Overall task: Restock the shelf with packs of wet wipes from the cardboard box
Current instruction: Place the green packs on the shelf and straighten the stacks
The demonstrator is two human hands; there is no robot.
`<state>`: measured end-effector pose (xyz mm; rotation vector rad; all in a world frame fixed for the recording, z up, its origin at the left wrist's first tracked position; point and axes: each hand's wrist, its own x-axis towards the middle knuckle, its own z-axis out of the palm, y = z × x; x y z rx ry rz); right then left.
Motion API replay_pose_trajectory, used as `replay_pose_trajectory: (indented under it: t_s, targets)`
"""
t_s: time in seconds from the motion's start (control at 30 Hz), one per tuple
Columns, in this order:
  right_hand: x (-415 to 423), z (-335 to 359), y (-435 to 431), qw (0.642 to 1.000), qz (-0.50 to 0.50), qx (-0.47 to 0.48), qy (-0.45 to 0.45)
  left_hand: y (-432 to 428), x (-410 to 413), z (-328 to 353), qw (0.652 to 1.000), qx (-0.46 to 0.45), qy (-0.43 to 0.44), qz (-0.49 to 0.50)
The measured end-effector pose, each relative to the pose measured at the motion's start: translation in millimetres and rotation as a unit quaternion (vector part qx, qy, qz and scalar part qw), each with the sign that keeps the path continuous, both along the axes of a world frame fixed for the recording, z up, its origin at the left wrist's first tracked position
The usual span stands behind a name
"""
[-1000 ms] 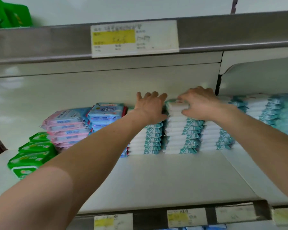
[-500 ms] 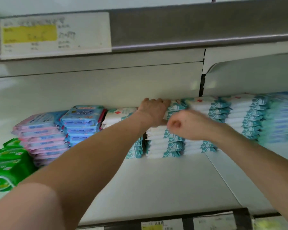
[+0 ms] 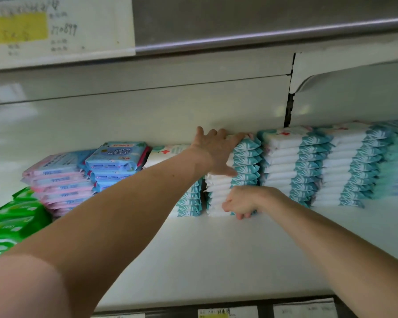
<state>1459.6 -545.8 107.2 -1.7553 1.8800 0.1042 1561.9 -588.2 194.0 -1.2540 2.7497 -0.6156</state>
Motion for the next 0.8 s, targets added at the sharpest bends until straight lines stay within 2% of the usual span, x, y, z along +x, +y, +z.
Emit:
replay_pose_trajectory:
  t_s: [0.1, 0.2, 0.4, 0.47, 0.53, 0.6, 0.73, 0.8]
  targets:
    - [-4, 13, 6, 0.995, 0.035, -0.088, 0.003, 0, 0, 1, 1.000, -0.003, -0.016, 0.009]
    - [-1, 30, 6, 0.983, 0.026, -0.179, -0.020, -1, -2, -2, 1.000, -0.018, -0.008, 0.016]
    - [-6, 28, 23, 0.983, 0.035, -0.181, -0.023, -3, -1, -5, 1.000, -0.016, -0.003, 0.019]
    - [-16, 35, 33, 0.983, 0.010, -0.161, -0.085, -2, 0, -5, 1.000, -0.017, -0.005, 0.018]
    - [-22, 42, 31, 0.972, -0.033, -0.199, -0.123, -2, 0, -5, 1.000, -0.014, -0.010, 0.016]
    - [-23, 49, 20, 0.958, -0.060, -0.259, -0.109, -2, 0, -5, 1.000, -0.009, -0.010, 0.015]
    - [-18, 65, 22, 0.971, -0.053, -0.212, -0.092, -3, 2, 2, 0.999, 0.034, -0.010, 0.004]
    - [-25, 73, 32, 0.968, -0.063, -0.226, -0.089, -3, 5, 11, 0.998, 0.060, 0.000, 0.002]
